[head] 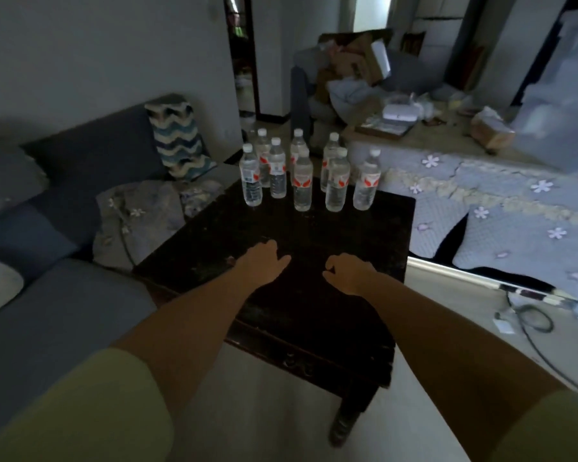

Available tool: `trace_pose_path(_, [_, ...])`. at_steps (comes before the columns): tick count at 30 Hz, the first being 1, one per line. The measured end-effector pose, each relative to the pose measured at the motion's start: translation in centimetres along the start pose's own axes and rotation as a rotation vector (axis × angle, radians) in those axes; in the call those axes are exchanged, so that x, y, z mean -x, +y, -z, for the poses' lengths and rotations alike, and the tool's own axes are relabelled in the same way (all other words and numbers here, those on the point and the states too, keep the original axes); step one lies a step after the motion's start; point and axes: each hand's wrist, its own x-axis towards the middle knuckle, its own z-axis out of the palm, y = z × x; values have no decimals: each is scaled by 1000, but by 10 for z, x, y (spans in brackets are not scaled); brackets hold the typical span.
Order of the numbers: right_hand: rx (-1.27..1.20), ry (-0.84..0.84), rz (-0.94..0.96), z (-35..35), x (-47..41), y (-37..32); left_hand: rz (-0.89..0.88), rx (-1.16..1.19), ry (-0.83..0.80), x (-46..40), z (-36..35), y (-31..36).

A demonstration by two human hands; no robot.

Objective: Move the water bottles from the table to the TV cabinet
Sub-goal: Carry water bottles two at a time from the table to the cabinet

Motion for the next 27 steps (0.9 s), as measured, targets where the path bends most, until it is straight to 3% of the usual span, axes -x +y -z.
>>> trace_pose_path(13, [-109,93,-206,23,-95,69,-218,-14,-122,-132,-17,49])
trace_pose_path(27, [-220,90,-239,74,-239,175,-97,176,-231,-288,-23,121])
